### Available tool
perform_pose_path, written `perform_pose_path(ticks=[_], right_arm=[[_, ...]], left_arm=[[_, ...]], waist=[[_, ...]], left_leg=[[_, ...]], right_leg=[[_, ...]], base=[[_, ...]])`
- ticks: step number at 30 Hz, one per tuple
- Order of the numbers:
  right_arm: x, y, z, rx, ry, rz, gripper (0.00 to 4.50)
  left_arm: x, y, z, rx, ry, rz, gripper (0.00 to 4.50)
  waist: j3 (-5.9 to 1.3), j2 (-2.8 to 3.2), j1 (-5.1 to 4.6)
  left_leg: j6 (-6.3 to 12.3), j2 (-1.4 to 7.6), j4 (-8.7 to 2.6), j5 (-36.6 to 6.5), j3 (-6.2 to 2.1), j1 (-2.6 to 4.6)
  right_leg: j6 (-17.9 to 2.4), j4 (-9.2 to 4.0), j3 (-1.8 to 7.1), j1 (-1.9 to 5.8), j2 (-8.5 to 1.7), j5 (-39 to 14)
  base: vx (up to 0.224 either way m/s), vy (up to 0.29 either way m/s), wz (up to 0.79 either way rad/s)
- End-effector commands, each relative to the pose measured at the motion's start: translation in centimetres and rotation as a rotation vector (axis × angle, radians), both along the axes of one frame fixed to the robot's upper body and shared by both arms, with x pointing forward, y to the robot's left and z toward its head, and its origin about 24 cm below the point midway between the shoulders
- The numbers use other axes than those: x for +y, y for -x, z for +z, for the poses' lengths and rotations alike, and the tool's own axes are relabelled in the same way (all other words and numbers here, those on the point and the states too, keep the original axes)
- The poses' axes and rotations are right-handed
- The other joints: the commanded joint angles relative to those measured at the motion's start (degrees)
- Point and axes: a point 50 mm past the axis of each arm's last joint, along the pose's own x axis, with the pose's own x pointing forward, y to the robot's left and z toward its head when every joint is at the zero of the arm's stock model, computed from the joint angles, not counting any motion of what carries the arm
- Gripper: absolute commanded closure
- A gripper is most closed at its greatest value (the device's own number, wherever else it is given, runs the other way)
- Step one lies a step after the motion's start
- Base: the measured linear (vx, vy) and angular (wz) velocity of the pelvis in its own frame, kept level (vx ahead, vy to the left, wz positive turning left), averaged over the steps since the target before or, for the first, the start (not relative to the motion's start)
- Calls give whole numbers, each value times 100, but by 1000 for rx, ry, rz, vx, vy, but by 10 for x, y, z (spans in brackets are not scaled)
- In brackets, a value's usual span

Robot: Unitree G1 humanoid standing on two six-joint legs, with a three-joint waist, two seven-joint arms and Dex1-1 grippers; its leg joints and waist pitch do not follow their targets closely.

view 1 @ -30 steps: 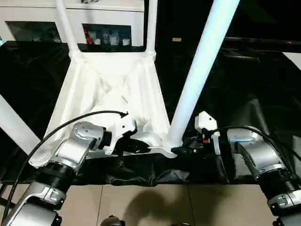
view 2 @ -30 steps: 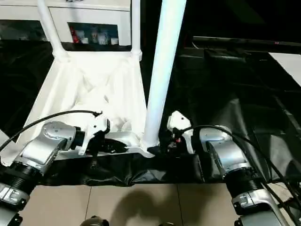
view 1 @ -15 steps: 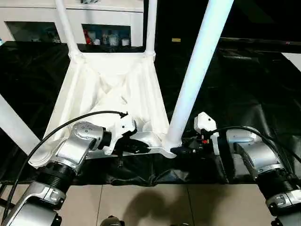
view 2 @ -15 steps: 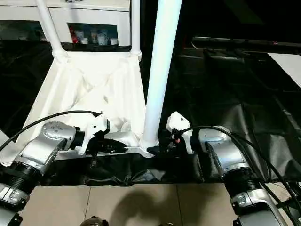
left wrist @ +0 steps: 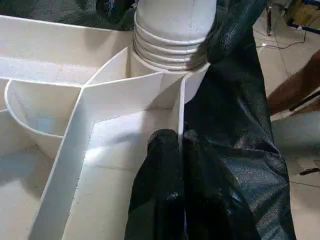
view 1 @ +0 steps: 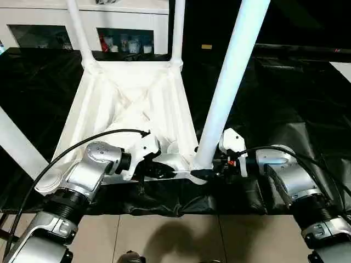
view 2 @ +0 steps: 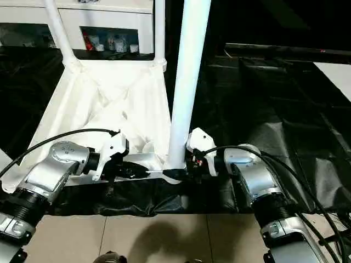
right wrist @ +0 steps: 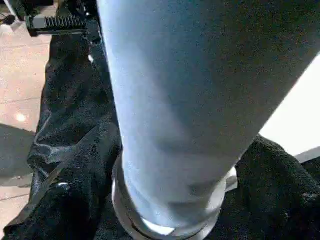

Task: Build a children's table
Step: Rotate leg to tighten

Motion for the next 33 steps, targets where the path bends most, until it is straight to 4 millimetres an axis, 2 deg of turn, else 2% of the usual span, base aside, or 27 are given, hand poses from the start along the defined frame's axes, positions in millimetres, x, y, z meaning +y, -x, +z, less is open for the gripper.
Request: perform_pose_path(ticks=[1, 4, 6, 13, 17, 23, 26, 27, 28, 29, 31, 32, 33], right_arm=[[-1, -1, 0, -14, 31, 11, 74], [-2, -3, -2, -27, 47, -3, 74], [-1, -4, -2, -23, 45, -6, 74], [1, -6, -2, -12, 31, -15, 146], [1, -5, -3, -8, 20, -11, 167], [2, -5, -3, 1, -16, -28, 177], [6, -12, -4, -5, -59, -144, 177], [13, -20, -7, 9, -110, -289, 177], [17, -23, -9, 19, -130, -338, 177], [19, -24, -9, 21, -136, -358, 177], [28, -27, -11, 30, -162, -439, 178], [39, -35, -13, 31, -175, -557, 178], [43, -38, -14, 35, -177, -615, 178]], left_arm=[[-11, 1, 3, -15, 38, -46, 450], [-11, 1, 3, -15, 38, -44, 450], [-11, 1, 3, -16, 38, -43, 450], [-11, 1, 3, -14, 38, -42, 450], [-11, 1, 2, -12, 38, -42, 450], [-12, 0, 2, -9, 43, -28, 450], [-18, -6, 3, -20, 42, 49, 450], [-28, -16, 3, -54, 24, 144, 450], [-33, -20, 3, -72, 15, 181, 450], [-35, -22, 3, -75, 16, 197, 450], [-47, -29, 5, -85, 25, 263, 450], [-61, -38, 6, -103, 25, 344, 450], [-68, -40, 6, -116, 20, 378, 450]], waist=[[-410, -57, -18], [-411, -74, -18], [-411, -63, -14], [-404, -68, -35], [-406, -64, -46], [-409, -69, -47], [-400, -62, -59], [-388, -72, -94], [-377, -58, -113], [-389, -60, -117], [-406, -84, -139], [-427, -50, -133], [-416, -64, -156]], left_leg=[[210, 182, -368, -1109, -77, 87], [218, 179, -366, -1071, -77, 79], [232, 185, -367, -1072, -78, 88], [223, 185, -372, -1147, -84, 81], [224, 185, -369, -1154, -83, 82], [230, 184, -367, -1128, -82, 78], [199, 184, -374, -1182, -84, 82], [160, 177, -380, -1208, -81, 75], [59, 166, -395, -1346, -96, 101], [6, 166, -399, -1365, -113, 105], [-23, 161, -400, -1228, -120, 58], [6, 155, -373, -1204, -104, 94], [-3, 136, -374, -1182, -92, 88]], right_leg=[[-1271, -390, 224, 247, -363, -1236], [-1261, -381, 225, 255, -359, -1205], [-1263, -380, 224, 249, -359, -1200], [-1247, -389, 220, 248, -360, -1316], [-1248, -392, 224, 248, -360, -1328], [-1260, -385, 223, 250, -358, -1282], [-1265, -399, 226, 239, -365, -1375], [-1253, -407, 230, 232, -355, -1445], [-1204, -446, 222, 217, -360, -1728], [-1177, -447, 212, 235, -379, -1822], [-1124, -427, 209, 274, -378, -1639], [-1143, -425, 221, 248, -372, -1490], [-1169, -439, 221, 234, -362, -1478]], base=[[0, 0, 0], [0, 0, 0], [0, 0, 0], [0, 0, 0], [0, 0, 0], [0, 0, 0], [0, 0, 0], [0, 0, 0], [0, 0, 0], [0, 0, 0], [0, 0, 0], [0, 0, 0], [0, 0, 0]])
